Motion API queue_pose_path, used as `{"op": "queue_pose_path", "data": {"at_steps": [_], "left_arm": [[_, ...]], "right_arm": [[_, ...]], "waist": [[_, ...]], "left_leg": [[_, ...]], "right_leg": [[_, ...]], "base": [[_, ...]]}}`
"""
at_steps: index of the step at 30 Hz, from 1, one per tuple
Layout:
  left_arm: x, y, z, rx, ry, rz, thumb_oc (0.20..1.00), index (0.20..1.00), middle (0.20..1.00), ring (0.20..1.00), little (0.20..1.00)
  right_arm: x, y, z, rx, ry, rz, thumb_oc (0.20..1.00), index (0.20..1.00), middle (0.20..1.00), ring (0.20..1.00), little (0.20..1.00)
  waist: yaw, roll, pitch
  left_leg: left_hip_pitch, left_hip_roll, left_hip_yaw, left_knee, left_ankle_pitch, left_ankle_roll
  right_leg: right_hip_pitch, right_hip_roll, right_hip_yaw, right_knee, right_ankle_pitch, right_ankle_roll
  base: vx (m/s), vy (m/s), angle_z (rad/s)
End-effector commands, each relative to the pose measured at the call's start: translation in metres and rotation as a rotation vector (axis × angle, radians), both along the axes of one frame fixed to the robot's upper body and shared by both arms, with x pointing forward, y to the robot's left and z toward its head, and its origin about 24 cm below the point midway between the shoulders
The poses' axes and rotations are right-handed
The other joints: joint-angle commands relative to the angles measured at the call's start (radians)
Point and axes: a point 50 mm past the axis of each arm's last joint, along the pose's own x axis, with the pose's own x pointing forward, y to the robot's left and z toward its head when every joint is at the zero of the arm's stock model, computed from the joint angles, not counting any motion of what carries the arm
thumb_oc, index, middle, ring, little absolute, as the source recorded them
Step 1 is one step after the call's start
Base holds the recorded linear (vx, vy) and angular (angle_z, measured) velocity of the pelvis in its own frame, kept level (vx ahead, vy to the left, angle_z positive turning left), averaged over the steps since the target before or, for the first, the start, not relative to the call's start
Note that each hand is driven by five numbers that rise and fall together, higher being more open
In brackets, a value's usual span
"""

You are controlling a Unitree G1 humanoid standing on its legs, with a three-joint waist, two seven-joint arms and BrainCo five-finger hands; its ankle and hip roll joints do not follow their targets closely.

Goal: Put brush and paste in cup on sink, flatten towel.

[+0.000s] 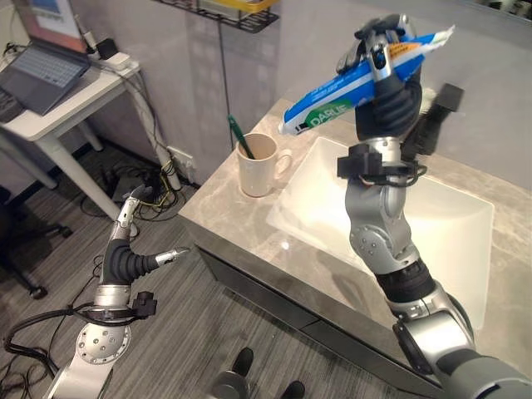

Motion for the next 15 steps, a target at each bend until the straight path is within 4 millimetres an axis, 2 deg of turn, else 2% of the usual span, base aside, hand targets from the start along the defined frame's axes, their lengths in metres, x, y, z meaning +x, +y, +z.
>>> {"op": "queue_pose_path", "data": {"at_steps": [1, 5, 15], "left_arm": [[-0.004, 0.001, 0.007, 0.019, -0.003, -0.071, 1.0, 1.0, 1.0, 1.0, 1.0], [-0.007, 0.001, -0.009, 0.01, 0.121, -0.125, 1.0, 1.0, 1.0, 1.0, 1.0], [-0.012, 0.011, -0.039, 0.011, 0.299, -0.106, 1.0, 1.0, 1.0, 1.0, 1.0]], "right_arm": [[-0.011, 0.001, 0.028, -0.021, -0.137, -0.039, 0.2, 0.2, 0.2, 0.2, 0.2], [0.003, -0.002, 0.026, -0.089, -0.096, -0.121, 0.2, 0.2, 0.2, 0.2, 0.2], [0.018, -0.008, 0.015, -0.108, -0.008, -0.167, 0.2, 0.2, 0.2, 0.2, 0.2]], "waist": [[0.008, -0.045, -0.059], [0.04, -0.057, -0.048], [0.053, -0.065, -0.036]], "left_leg": [[-0.017, 0.007, -0.01, 0.001, -0.016, -0.022], [-0.026, -0.002, -0.025, 0.001, -0.013, -0.016], [-0.033, -0.009, -0.029, 0.001, -0.014, -0.007]], "right_leg": [[0.045, -0.116, 0.046, -0.001, 0.015, 0.084], [0.047, -0.119, 0.031, -0.001, 0.014, 0.089], [0.041, -0.121, 0.031, -0.001, 0.016, 0.091]], "base": [[0.0, 0.005, 0.2], [0.0, 0.015, 0.05], [0.0, 0.018, 0.06]]}}
